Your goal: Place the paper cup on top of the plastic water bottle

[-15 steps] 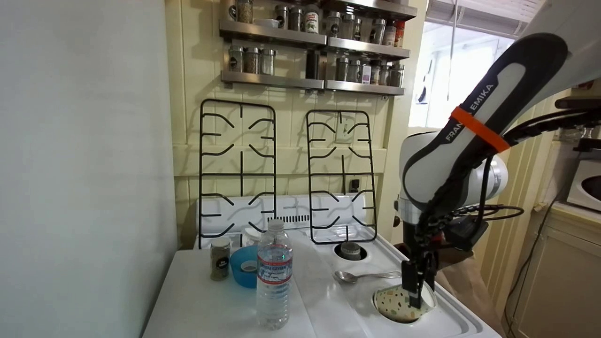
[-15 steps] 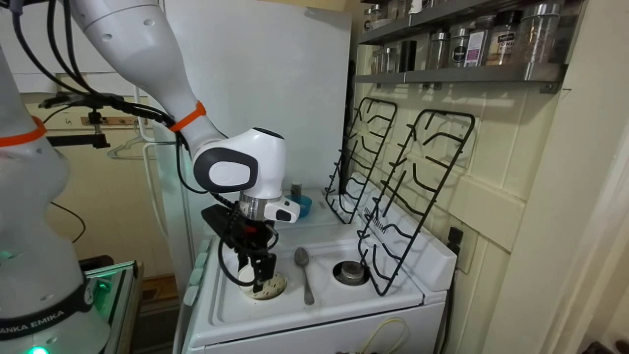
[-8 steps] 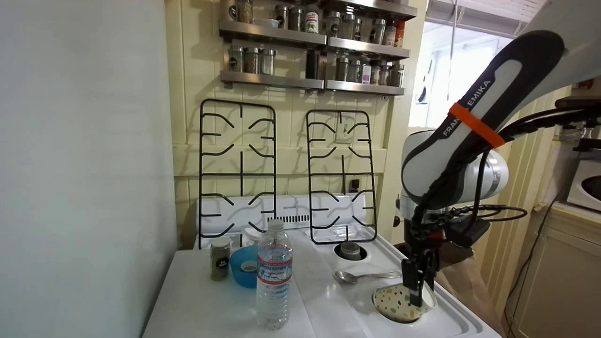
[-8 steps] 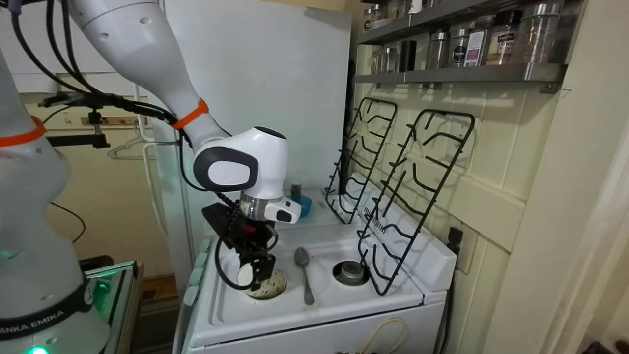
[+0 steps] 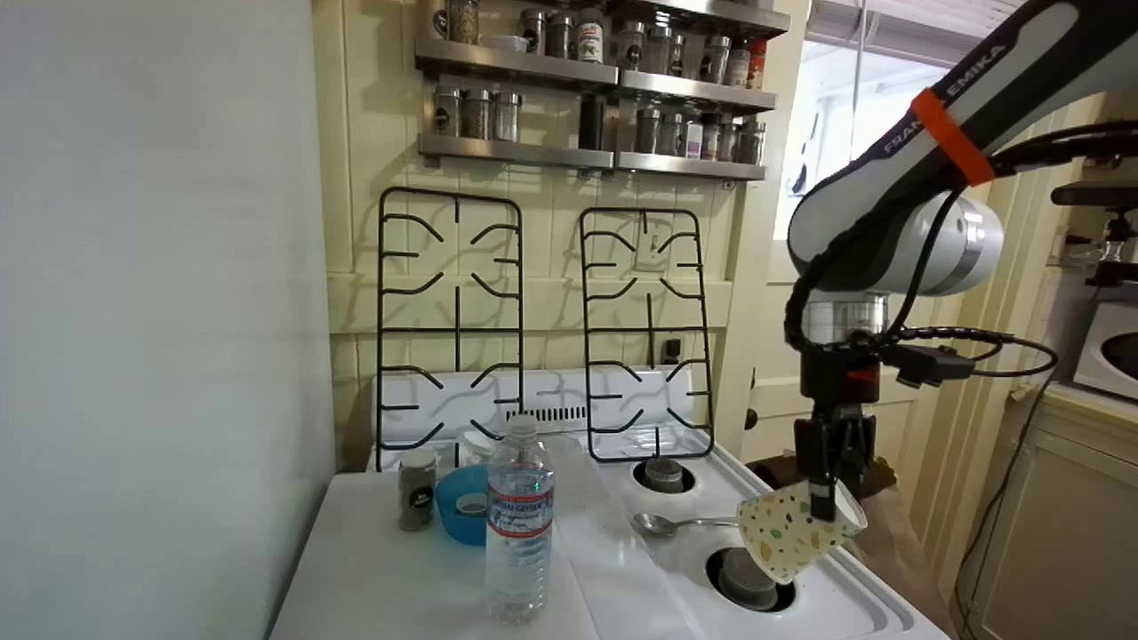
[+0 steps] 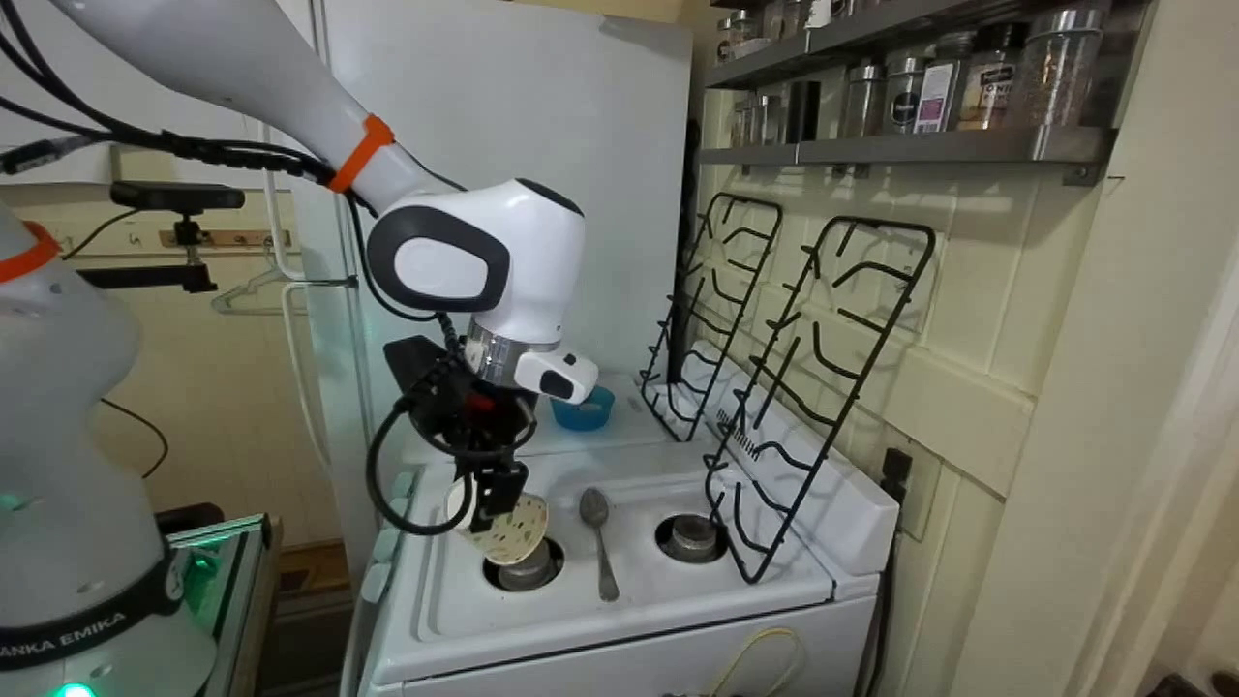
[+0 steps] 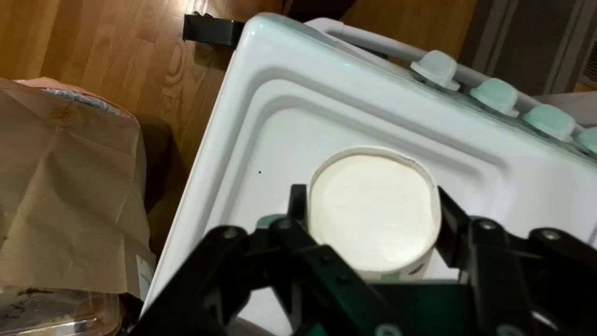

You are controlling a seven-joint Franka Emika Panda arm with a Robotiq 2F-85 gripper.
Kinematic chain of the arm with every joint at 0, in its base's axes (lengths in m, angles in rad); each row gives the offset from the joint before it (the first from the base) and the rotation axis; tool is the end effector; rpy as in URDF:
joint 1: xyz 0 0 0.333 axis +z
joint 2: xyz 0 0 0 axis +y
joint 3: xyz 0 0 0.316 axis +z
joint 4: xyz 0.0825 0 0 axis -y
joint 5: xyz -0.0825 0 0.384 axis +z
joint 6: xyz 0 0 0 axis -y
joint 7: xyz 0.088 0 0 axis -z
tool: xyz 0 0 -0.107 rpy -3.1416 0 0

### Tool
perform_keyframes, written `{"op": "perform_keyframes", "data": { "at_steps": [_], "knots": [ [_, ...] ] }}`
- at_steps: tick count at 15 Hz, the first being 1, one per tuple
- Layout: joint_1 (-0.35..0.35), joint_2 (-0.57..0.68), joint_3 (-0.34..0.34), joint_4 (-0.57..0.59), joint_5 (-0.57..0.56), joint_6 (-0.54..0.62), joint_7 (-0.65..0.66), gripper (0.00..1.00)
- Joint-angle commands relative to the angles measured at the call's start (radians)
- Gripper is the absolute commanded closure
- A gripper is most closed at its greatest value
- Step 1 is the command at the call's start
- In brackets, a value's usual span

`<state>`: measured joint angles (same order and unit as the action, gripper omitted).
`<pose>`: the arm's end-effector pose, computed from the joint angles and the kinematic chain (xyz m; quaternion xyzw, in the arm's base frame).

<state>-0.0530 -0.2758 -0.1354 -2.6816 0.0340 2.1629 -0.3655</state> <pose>0.3661 -0.0654 0.3044 -0.9886 -0.0814 0.1095 0.0631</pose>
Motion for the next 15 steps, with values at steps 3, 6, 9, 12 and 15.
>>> {"op": "perform_keyframes", "data": {
  "at_steps": [3,6,9,12,15],
  "knots": [
    [-0.013,-0.064,-0.131,0.133,0.21,-0.234,-0.109,0.62],
    [-0.008,-0.032,-0.181,0.228,0.341,-0.363,-0.154,0.62],
    [-0.03,-0.053,-0.162,0.222,0.34,-0.359,-0.144,0.37],
    [-0.015,-0.023,-0.177,0.253,0.43,-0.419,-0.169,0.62],
    [0.0,0.019,-0.181,0.324,0.6,-0.536,-0.163,0.62]
  ]
}}
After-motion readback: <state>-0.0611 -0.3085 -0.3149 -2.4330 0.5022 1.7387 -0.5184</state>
